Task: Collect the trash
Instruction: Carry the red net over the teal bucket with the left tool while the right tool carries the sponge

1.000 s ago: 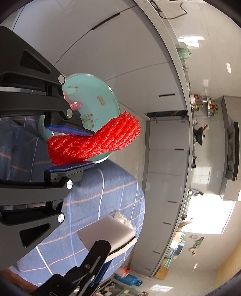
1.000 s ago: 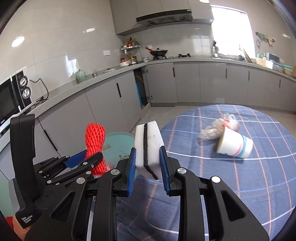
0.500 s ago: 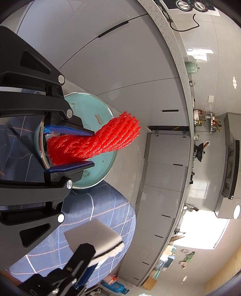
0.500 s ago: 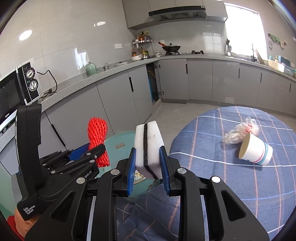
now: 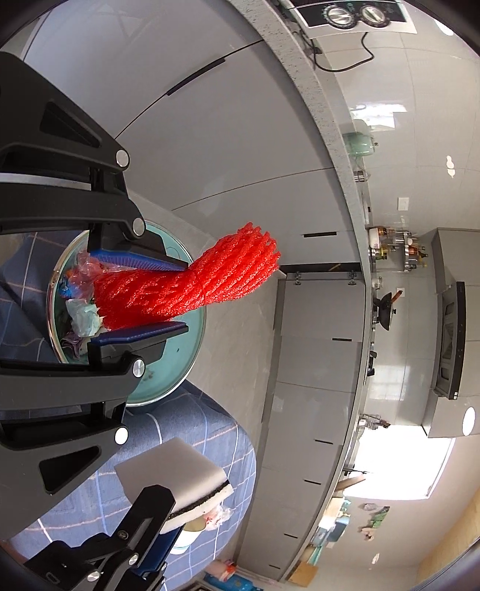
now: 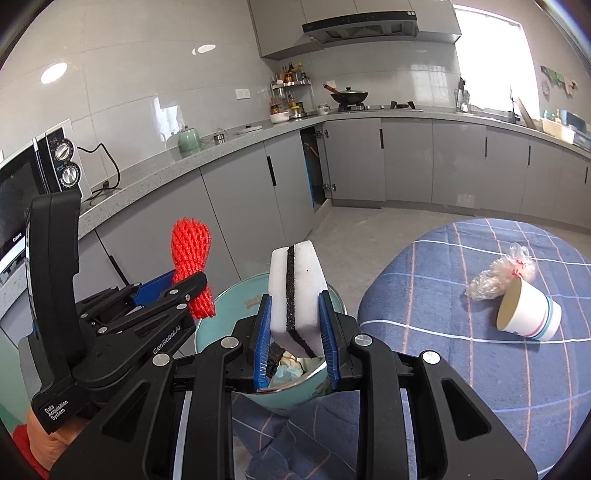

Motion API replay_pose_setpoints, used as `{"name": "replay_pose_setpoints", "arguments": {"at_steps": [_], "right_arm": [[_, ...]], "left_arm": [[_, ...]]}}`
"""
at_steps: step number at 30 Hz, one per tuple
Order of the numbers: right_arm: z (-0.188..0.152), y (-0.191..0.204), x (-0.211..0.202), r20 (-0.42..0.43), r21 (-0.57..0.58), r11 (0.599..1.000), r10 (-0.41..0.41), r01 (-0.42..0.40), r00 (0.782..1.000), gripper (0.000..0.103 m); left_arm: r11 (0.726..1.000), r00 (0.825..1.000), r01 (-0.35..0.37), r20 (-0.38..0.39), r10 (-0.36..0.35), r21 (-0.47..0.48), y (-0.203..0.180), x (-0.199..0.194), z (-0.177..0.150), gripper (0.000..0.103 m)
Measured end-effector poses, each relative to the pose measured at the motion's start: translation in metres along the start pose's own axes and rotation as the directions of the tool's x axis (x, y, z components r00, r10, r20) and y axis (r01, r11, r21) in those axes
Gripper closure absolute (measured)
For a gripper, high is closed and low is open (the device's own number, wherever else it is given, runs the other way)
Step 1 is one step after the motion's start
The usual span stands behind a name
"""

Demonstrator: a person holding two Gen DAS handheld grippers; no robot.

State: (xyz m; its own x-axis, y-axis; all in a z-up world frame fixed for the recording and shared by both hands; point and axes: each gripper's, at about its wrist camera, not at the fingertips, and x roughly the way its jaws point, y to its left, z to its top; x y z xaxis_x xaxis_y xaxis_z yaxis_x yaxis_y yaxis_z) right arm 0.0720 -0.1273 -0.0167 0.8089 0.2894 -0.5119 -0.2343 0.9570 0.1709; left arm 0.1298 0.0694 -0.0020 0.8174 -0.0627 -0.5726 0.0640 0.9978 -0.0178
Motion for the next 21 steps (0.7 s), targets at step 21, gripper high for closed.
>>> {"name": "replay_pose_setpoints", "arguments": {"at_steps": [21], "right_arm": [[-0.001, 0.012, 0.043, -0.068, -0.005, 1.000, -0.010, 0.009, 0.998, 0.077]], "left_arm": [[0.999, 0.994, 0.016, -0.109, -0.021, -0.049, 0.026, 0.049, -0.017, 0.075]]}}
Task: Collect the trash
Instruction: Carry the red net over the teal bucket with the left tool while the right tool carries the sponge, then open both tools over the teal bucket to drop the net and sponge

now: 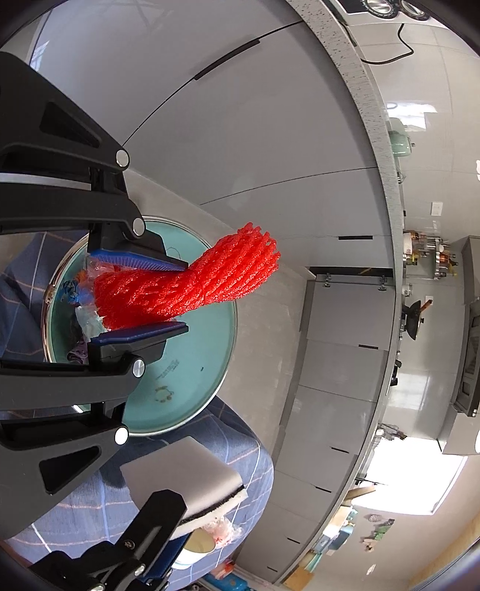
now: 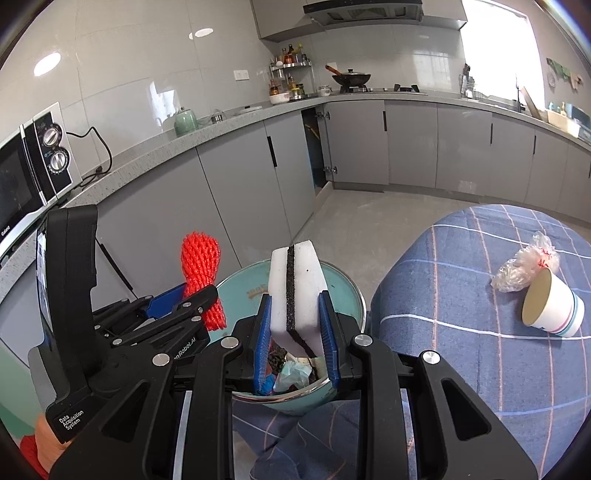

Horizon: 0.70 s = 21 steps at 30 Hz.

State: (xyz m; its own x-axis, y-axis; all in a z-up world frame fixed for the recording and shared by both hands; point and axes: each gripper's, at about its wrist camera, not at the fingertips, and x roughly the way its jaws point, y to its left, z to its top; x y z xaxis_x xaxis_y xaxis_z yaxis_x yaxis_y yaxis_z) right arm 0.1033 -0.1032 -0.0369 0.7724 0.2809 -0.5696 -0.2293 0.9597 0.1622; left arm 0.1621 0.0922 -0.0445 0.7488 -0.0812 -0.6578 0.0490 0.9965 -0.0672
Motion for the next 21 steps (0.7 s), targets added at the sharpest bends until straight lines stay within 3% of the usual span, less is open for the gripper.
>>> {"name": "replay_pose_setpoints", "arguments": {"at_steps": [21], "right_arm": [[-0.003, -0.011, 0.069, -0.154, 0.079, 0.997, 0.025, -0.013, 0.988, 0.076]], "left_arm": [[0.999, 0.993, -0.047, -0.113, 0.046, -0.010, 0.012, 0.046, -0.016, 0.075]]}}
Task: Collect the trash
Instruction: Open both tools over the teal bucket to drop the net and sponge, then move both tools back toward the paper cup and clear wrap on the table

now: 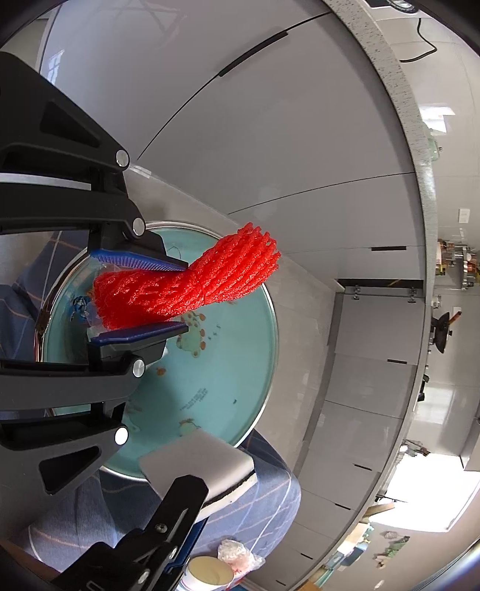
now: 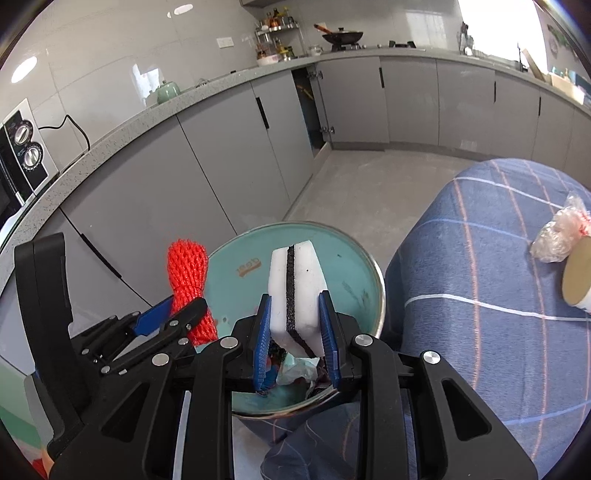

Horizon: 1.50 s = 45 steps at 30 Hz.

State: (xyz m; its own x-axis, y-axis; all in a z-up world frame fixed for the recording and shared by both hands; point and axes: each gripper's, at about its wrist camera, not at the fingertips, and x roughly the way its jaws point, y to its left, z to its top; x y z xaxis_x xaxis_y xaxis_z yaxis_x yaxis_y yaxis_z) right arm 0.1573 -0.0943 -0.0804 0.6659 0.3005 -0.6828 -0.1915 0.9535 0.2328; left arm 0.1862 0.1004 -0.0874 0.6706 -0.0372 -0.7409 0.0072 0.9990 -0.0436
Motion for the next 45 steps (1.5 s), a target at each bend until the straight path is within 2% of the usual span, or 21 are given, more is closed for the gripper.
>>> {"name": "replay_pose_setpoints", "arguments": {"at_steps": [6, 9, 11, 21, 22, 23, 24, 25, 27, 28, 29, 32, 35, 41, 45], "right_arm": [[-0.002, -0.009, 0.022, -0.032, 0.025, 0.999, 0.031, -0.030, 0.999, 0.072], [0.000, -0.017, 0.025, -0.041, 0.043, 0.997, 0.067, -0.065, 0.997, 0.066], [0.001, -0.021, 0.018, -0.012, 0.053, 0.996, 0.070, -0.069, 0.997, 0.058], [-0.012, -0.027, -0.028, 0.112, 0.042, 0.999, -0.001, -0.004, 0.994, 0.058], [-0.014, -0.027, -0.033, 0.122, 0.036, 0.999, -0.005, 0.001, 0.992, 0.058], [-0.015, -0.025, -0.035, 0.127, 0.033, 0.999, -0.007, 0.003, 0.992, 0.058], [-0.016, -0.026, -0.038, 0.133, 0.031, 1.000, -0.011, 0.007, 0.991, 0.058], [-0.018, -0.026, -0.042, 0.142, 0.030, 0.999, -0.017, 0.013, 0.990, 0.058], [-0.017, -0.028, -0.047, 0.154, 0.031, 0.999, -0.020, 0.015, 0.988, 0.058], [-0.018, -0.029, -0.050, 0.160, 0.031, 0.999, -0.022, 0.017, 0.987, 0.058], [-0.018, -0.032, -0.054, 0.168, 0.035, 0.999, -0.024, 0.019, 0.985, 0.058], [-0.020, -0.038, -0.066, 0.195, 0.052, 0.998, -0.031, 0.022, 0.980, 0.058], [-0.022, -0.043, -0.076, 0.223, 0.057, 0.998, -0.051, 0.039, 0.974, 0.054], [-0.029, -0.059, -0.100, 0.266, 0.070, 0.995, -0.082, 0.065, 0.960, 0.046], [-0.035, -0.070, -0.114, 0.288, 0.081, 0.992, -0.111, 0.091, 0.951, 0.045]], "left_arm": [[1.000, 0.999, -0.005, -0.032, 0.004, -0.005, 0.001, 0.012, -0.004, 0.075], [1.000, 0.999, -0.006, -0.037, 0.006, -0.004, 0.000, 0.015, -0.004, 0.075], [1.000, 0.999, -0.006, -0.040, 0.006, -0.004, 0.000, 0.017, -0.004, 0.075], [1.000, 0.999, -0.005, -0.038, 0.006, 0.015, -0.005, 0.019, -0.008, 0.073], [1.000, 0.999, -0.007, -0.035, 0.008, 0.023, -0.006, 0.019, -0.008, 0.071], [0.999, 0.999, -0.012, -0.034, 0.013, 0.029, -0.007, 0.019, -0.009, 0.055], [0.999, 0.999, -0.022, -0.024, 0.022, 0.030, -0.009, 0.017, -0.009, 0.047], [0.999, 1.000, -0.028, -0.012, 0.028, 0.034, -0.010, 0.015, -0.010, 0.043], [0.998, 0.999, -0.031, -0.008, 0.031, 0.051, -0.015, 0.012, -0.010, 0.043], [0.998, 0.999, -0.034, -0.003, 0.034, 0.053, -0.016, 0.010, -0.009, 0.038], [0.998, 0.999, -0.044, 0.008, 0.044, 0.052, -0.017, 0.006, -0.008, 0.028], [0.996, 0.995, -0.074, 0.067, 0.071, 0.049, -0.023, -0.008, -0.006, 0.013], [0.995, 0.991, -0.086, 0.103, 0.080, 0.053, -0.029, -0.021, -0.004, 0.008], [0.997, 0.986, -0.048, 0.164, 0.037, 0.064, -0.049, -0.052, 0.000, 0.006], [0.996, 0.982, -0.035, 0.187, 0.020, 0.081, -0.065, -0.069, -0.001, 0.006]]}}
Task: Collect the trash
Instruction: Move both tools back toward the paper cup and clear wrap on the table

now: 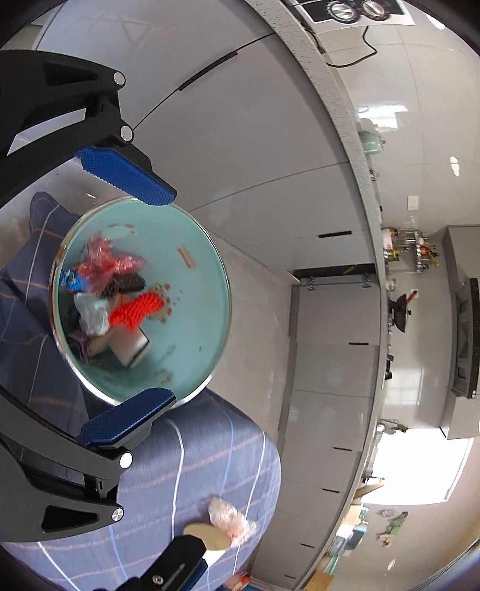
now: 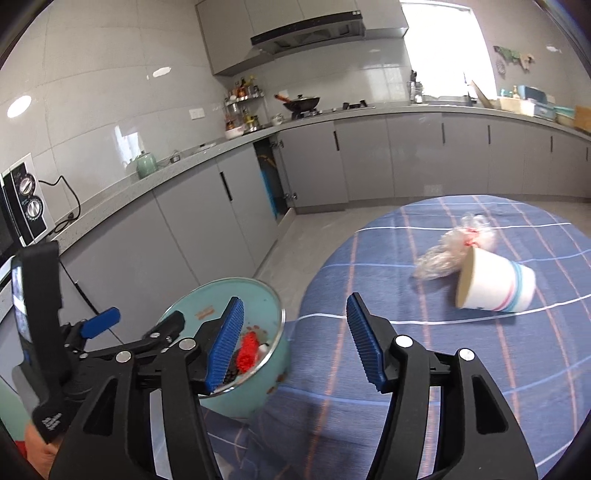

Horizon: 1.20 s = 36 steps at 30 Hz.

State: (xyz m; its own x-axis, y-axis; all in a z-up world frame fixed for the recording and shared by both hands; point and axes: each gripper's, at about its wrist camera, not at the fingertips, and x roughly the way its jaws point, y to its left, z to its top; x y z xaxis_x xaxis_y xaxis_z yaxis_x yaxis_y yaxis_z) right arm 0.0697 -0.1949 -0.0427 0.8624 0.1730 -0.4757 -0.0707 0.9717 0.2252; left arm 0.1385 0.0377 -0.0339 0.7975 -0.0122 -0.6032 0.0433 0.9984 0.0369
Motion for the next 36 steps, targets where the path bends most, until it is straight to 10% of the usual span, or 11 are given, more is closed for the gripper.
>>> {"name": "replay_pose_setpoints", "arguments": {"at_steps": [36], "right_arm": [[-0.031, -0.147, -0.052, -0.063, 0.176, 0.957, -0.225, 0.233, 0.972, 0.042]], "left_arm": [[0.981, 0.988, 0.138, -0.086, -0.127, 0.137, -0.136, -0.019, -0.041, 0.006]]}}
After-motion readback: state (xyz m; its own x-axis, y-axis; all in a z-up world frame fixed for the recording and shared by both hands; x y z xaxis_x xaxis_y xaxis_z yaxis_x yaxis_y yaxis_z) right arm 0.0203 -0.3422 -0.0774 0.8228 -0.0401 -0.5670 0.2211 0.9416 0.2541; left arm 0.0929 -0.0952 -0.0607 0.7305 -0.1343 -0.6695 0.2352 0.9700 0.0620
